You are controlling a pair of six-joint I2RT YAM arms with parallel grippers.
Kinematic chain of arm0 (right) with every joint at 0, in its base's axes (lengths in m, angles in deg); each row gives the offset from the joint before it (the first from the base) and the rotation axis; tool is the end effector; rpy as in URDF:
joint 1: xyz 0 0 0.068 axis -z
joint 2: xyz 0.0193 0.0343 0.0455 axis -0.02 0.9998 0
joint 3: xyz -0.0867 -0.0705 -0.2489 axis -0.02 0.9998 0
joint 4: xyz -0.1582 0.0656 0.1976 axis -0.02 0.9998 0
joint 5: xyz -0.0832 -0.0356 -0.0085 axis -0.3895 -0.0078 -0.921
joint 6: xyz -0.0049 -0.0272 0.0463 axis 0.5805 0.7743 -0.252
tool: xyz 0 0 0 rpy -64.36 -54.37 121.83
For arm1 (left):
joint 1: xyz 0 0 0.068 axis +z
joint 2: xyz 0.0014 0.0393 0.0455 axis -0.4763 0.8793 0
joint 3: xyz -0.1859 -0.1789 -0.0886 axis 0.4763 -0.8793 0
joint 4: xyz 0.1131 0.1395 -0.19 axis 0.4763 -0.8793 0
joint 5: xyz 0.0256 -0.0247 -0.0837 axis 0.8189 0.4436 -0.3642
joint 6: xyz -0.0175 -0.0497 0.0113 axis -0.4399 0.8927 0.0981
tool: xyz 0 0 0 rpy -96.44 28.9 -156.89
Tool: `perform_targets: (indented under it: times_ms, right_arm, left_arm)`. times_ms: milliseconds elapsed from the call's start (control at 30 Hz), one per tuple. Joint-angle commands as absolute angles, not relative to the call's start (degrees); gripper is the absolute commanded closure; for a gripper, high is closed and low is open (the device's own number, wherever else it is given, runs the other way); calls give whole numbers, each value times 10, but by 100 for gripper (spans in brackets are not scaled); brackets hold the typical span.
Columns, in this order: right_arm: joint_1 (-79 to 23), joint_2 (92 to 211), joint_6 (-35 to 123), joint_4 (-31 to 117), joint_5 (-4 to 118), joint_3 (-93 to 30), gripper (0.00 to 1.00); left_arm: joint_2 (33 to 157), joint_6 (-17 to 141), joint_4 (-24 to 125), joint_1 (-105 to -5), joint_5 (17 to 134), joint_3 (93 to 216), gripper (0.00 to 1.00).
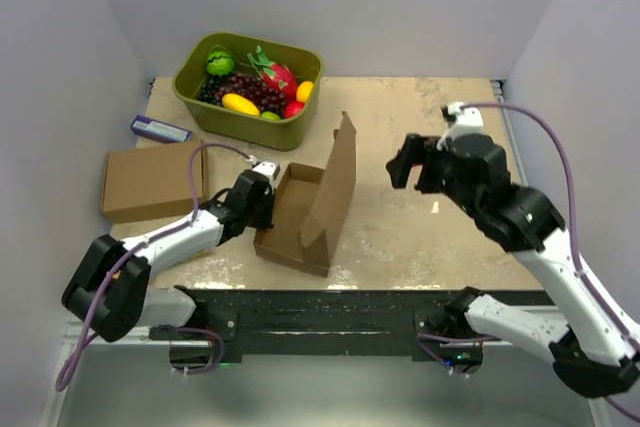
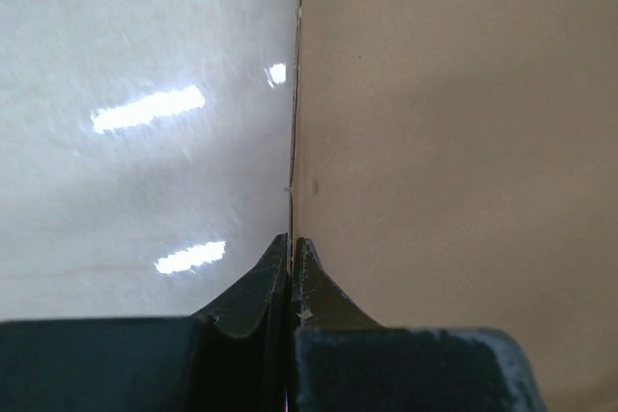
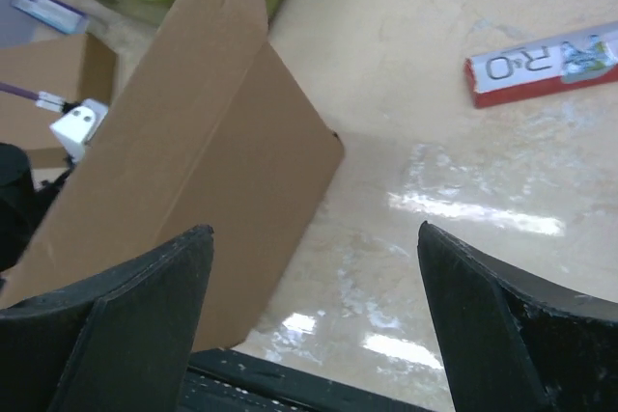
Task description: Fold the paper box
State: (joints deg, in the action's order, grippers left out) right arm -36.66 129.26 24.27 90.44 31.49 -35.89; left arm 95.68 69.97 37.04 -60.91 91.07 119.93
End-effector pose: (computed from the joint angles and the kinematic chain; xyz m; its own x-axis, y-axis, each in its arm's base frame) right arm 0.1535 0.1051 0.4357 -0.4796 0.1640 -0.8620 -0.1655 0.9479 0.2724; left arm 0.2182 -0.1337 0.1808 -0.7651 0.0952 -0.6368 0.2235 0.9668 -0.1241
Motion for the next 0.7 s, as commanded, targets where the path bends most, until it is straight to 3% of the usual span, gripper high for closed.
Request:
perform_targets:
  times_ms: [0, 133, 167, 267, 367, 667]
  right_arm:
    - [-364, 1212, 174, 836, 387, -211, 10]
    - [-365, 1185, 118, 814, 434, -86, 9]
    - [-365, 1181, 95, 785, 453, -37, 9]
    - [-365, 1173, 59, 706, 471, 51, 9]
    - [-365, 1181, 35, 626, 473, 111, 8]
    - [-365, 1349, 26, 406, 518, 162, 6]
  left_arm:
    - [908, 794, 433, -608, 863, 1151, 99]
    - [862, 829, 465, -607, 825, 1114, 84]
    - [854, 834, 468, -608, 818, 1105, 72]
    - [828, 846, 470, -607, 800, 1086, 51]
    - [802, 859, 472, -609, 785, 1063, 38]
    - [733, 903, 478, -618, 728, 1011, 32]
